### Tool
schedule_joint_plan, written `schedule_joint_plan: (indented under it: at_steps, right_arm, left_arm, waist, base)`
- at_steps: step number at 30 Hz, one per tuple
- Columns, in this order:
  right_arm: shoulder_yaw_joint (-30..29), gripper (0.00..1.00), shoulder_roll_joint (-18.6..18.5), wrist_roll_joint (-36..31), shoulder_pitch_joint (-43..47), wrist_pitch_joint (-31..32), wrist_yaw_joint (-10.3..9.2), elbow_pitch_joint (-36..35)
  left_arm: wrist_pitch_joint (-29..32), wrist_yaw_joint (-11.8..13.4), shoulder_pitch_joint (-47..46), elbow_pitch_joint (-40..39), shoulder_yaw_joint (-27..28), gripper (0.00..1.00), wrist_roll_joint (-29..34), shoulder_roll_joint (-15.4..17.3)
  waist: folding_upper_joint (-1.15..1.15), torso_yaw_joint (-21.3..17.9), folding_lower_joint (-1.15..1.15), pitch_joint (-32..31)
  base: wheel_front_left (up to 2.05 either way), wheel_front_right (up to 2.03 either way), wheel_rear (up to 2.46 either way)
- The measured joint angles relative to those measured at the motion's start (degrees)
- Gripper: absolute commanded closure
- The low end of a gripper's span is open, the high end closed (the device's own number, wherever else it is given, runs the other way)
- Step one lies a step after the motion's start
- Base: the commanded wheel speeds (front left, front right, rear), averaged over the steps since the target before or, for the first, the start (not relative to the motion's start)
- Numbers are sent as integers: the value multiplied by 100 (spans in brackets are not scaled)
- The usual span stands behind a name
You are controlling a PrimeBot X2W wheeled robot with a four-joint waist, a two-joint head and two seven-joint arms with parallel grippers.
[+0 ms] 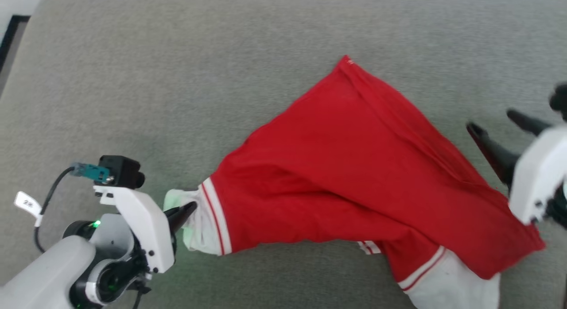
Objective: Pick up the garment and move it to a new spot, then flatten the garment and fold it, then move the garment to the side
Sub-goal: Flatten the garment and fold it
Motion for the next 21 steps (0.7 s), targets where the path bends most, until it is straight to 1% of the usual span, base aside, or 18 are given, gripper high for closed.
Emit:
schedule_joint_plan:
  at_steps: [2, 4, 5, 7, 9, 15, 16, 17, 21]
  right_arm:
    - [212, 0, -97, -10, -333, -115, 0, 319]
    - [402, 0, -116, 31, -691, -245, 0, 750]
    - [539, 0, -193, 30, -863, -308, 0, 934]
    - [684, 0, -201, 112, -1227, -409, 0, 1396]
    - [940, 0, -293, 124, -1569, -460, 0, 1874]
    - [1566, 0, -469, 275, -2531, -441, 0, 3392]
    - [1796, 0, -549, 349, -2813, -396, 0, 3919]
    - [1923, 0, -578, 376, -2947, -386, 0, 4197]
    - [2430, 0, -625, 627, -3384, -43, -1, 5124]
  left_arm:
    - [26, -43, -82, 52, -51, 100, 36, -85]
    - [43, -98, -157, 116, -96, 100, 64, -187]
    - [49, -133, -201, 155, -126, 100, 74, -238]
    - [81, -200, -303, 234, -176, 100, 110, -349]
    - [101, -270, -408, 330, -224, 100, 129, -463]
    - [166, -513, -705, 626, -391, 100, 246, -793]
    - [170, -603, -808, 744, -428, 100, 280, -907]
    - [172, -638, -848, 797, -454, 100, 290, -956]
    - [180, -782, -996, 1024, -517, 100, 330, -1147]
  waist:
    - [0, 112, 0, 35]
    - [0, 237, 0, 68]
    - [0, 303, 0, 85]
    - [0, 446, 0, 121]
    - [0, 600, 0, 159]
    - [0, 1056, 0, 290]
    - [0, 1199, 0, 342]
    - [0, 1264, 0, 369]
    - [0, 1496, 0, 468]
  base:
    - [0, 0, 0]
    - [0, 0, 0]
    - [0, 0, 0]
    - [0, 0, 0]
    - [0, 0, 0]
    - [0, 0, 0]
    - [0, 0, 0]
    - [0, 0, 0]
    - [0, 0, 0]
